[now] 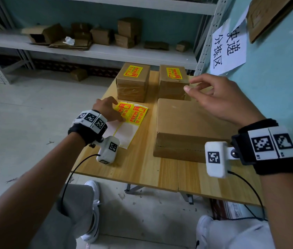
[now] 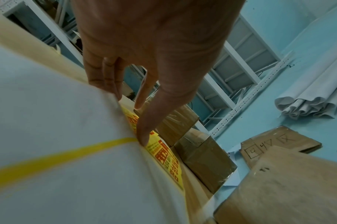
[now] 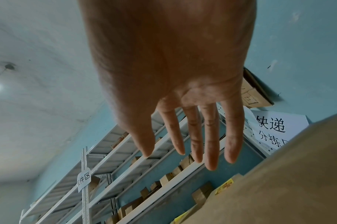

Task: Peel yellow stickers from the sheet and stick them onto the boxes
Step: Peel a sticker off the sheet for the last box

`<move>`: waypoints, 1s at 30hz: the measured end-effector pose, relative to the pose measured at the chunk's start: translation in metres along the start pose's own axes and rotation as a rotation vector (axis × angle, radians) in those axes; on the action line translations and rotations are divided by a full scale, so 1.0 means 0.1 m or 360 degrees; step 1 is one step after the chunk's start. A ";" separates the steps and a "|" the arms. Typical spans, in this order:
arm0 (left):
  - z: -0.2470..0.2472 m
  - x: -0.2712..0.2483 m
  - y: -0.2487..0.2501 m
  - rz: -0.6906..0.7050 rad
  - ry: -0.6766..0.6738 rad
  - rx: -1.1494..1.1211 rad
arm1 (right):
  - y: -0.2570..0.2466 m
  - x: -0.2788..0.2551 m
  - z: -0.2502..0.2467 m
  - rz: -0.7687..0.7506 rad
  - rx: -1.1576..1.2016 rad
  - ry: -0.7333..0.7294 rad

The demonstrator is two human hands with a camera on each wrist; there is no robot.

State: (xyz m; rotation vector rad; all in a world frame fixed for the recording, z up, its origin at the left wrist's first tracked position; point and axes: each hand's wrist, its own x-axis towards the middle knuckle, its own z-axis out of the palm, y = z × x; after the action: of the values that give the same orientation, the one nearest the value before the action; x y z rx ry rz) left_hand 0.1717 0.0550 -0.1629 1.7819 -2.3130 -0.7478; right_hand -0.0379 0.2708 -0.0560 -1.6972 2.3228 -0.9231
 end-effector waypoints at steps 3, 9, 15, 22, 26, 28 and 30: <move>-0.02 0.00 0.00 -0.0018 -0.0005 -0.0091 | 0.00 0.01 0.01 0.0000 -0.0006 -0.0005; -0.05 -0.06 0.03 -0.0019 -0.0057 -0.0358 | 0.01 0.00 0.02 -0.0023 0.0010 -0.0010; -0.32 -0.24 0.16 0.0111 -0.0003 -0.0506 | 0.01 0.01 0.00 -0.0034 0.0031 0.0008; -0.74 -0.73 0.42 0.0437 0.0256 -0.1070 | -0.12 -0.03 -0.06 -0.0171 0.0245 0.0057; -0.83 -0.99 0.63 0.0606 0.0271 -0.1238 | -0.29 -0.06 -0.10 -0.0371 0.0447 0.0064; -0.83 -1.08 0.75 0.0708 0.0261 -0.1312 | -0.38 -0.08 -0.11 -0.0503 0.0552 0.0063; -0.79 -1.19 0.88 0.0802 0.0227 -0.1365 | -0.44 -0.09 -0.11 -0.0592 0.0619 0.0101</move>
State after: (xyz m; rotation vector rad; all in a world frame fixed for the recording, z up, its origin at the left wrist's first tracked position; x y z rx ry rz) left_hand 0.1609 0.1584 -0.0309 0.8131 -1.7815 -1.1985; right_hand -0.0030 0.2750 -0.0257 -1.9678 1.7284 -1.4012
